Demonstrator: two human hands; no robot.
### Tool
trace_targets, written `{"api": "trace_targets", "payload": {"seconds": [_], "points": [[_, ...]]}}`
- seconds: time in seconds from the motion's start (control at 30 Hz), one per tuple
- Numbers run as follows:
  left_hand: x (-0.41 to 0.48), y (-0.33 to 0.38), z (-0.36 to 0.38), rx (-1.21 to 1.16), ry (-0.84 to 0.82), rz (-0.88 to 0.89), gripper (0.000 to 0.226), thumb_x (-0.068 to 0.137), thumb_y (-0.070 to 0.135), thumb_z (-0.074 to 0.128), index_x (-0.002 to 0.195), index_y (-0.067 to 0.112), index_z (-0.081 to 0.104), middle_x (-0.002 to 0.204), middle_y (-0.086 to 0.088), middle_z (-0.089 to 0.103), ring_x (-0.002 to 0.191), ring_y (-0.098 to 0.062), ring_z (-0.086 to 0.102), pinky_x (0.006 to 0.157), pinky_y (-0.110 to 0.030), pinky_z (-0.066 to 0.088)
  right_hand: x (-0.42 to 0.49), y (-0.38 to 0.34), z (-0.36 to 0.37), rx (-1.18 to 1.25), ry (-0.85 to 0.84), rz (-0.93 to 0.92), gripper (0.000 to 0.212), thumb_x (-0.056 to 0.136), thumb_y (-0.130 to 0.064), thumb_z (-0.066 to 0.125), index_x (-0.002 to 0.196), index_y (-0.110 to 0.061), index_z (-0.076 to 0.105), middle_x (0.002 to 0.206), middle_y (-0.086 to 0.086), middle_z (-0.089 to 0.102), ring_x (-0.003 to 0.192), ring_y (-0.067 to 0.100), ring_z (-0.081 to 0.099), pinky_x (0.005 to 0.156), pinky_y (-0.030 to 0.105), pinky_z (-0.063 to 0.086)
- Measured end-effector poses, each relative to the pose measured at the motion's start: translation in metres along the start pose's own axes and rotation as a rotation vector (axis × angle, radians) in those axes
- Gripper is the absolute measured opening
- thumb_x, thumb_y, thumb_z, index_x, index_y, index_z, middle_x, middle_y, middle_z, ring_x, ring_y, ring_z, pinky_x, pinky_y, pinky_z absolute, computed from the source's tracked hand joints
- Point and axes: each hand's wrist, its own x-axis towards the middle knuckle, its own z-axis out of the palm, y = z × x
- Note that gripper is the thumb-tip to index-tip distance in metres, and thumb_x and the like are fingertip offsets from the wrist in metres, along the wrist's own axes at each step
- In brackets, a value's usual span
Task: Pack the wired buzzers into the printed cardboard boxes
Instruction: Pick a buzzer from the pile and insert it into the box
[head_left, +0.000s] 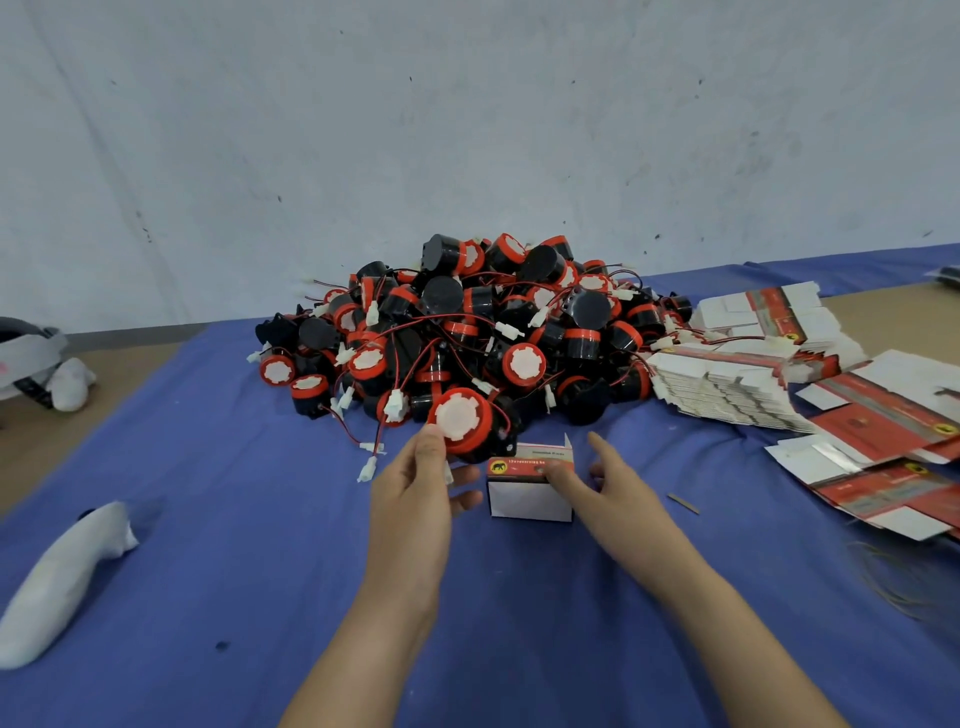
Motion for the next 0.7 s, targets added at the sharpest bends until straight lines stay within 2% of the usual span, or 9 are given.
{"api": "trace_targets", "payload": {"seconds": [0.1,0.2,0.23,0.3,0.37,0.43,0.53,0.6,0.7], "points": [[-0.001,0.001,-0.003,0.052,-0.01,0.048,0.03,0.106,0.034,0.045,0.099,0.026,0.073,0.085,0.011,0.074,0.078,-0.006,0.07,0.064,-0.02,0.057,0.001,0.002,-0.004,0.044,-0.108,-0.005,0.097,0.09,-0.052,0.067,0.161,-0.031,0.005,0.13,-0.014,0.05,0.119,0.002,0.051,0.093,0.018,0.035],[-0.003,0.004,-0.003,0.138,-0.01,0.151,0.027,0.105,0.034,0.045,0.109,0.031,0.072,0.092,0.014,0.074,0.081,-0.005,0.069,0.066,-0.019,0.057,-0.001,0.004,-0.006,0.011,-0.197,-0.061,0.106,0.086,-0.039,0.078,0.159,-0.036,0.0,0.114,-0.025,0.06,0.093,-0.028,0.054,0.074,-0.002,0.041],[-0.004,0.005,-0.003,0.171,-0.005,0.176,0.028,0.105,0.036,0.045,0.117,0.031,0.07,0.094,0.014,0.075,0.083,-0.005,0.069,0.069,-0.019,0.057,-0.003,0.007,-0.004,-0.022,-0.194,-0.102,0.106,0.084,-0.037,0.08,0.156,-0.04,0.002,0.114,-0.024,0.059,0.096,-0.027,0.053,0.077,-0.002,0.041],[-0.009,0.005,-0.002,0.235,0.013,0.216,0.034,0.102,0.044,0.046,0.129,0.036,0.064,0.092,0.015,0.075,0.083,-0.004,0.069,0.073,-0.022,0.059,-0.007,0.012,0.001,-0.11,-0.164,-0.187,0.103,0.081,-0.036,0.081,0.156,-0.042,0.01,0.123,-0.015,0.052,0.112,-0.007,0.056,0.091,0.011,0.045],[-0.015,0.004,0.001,0.299,0.022,0.25,0.043,0.096,0.055,0.043,0.133,0.042,0.059,0.093,0.011,0.075,0.085,-0.006,0.069,0.078,-0.026,0.06,-0.012,0.014,0.004,-0.173,-0.131,-0.215,0.103,0.081,-0.038,0.079,0.156,-0.045,0.008,0.124,-0.015,0.041,0.116,0.008,0.056,0.096,0.024,0.047],[-0.019,0.002,0.004,0.363,0.027,0.273,0.053,0.091,0.06,0.04,0.136,0.039,0.057,0.105,0.004,0.073,0.096,-0.012,0.069,0.085,-0.027,0.058,-0.015,0.013,0.007,-0.198,-0.087,-0.25,0.099,0.081,-0.038,0.079,0.154,-0.045,0.014,0.118,-0.019,0.037,0.113,0.007,0.054,0.092,0.02,0.046],[-0.02,-0.003,0.008,0.507,0.025,0.319,0.051,0.096,0.052,0.04,0.139,0.032,0.057,0.119,0.005,0.07,0.104,-0.014,0.067,0.087,-0.022,0.054,-0.023,0.012,0.014,-0.261,-0.004,-0.379,0.082,0.081,-0.037,0.081,0.144,-0.043,0.029,0.113,-0.029,0.035,0.105,0.0,0.049,0.08,0.009,0.042],[-0.02,-0.005,0.01,0.598,0.014,0.353,0.049,0.099,0.047,0.039,0.141,0.029,0.055,0.124,0.011,0.066,0.104,-0.009,0.065,0.087,-0.017,0.052,-0.029,0.01,0.02,-0.355,0.068,-0.455,0.074,0.084,-0.036,0.078,0.143,-0.036,0.033,0.114,-0.024,0.037,0.106,0.002,0.048,0.079,0.014,0.045],[-0.02,-0.008,0.01,0.643,-0.016,0.32,0.046,0.099,0.051,0.032,0.139,0.043,0.052,0.102,0.01,0.072,0.087,-0.013,0.069,0.077,-0.024,0.056,-0.036,0.003,0.026,-0.438,0.164,-0.502,0.065,0.088,-0.033,0.074,0.141,-0.028,0.037,0.118,-0.014,0.037,0.105,0.008,0.05,0.075,0.026,0.052]]}}
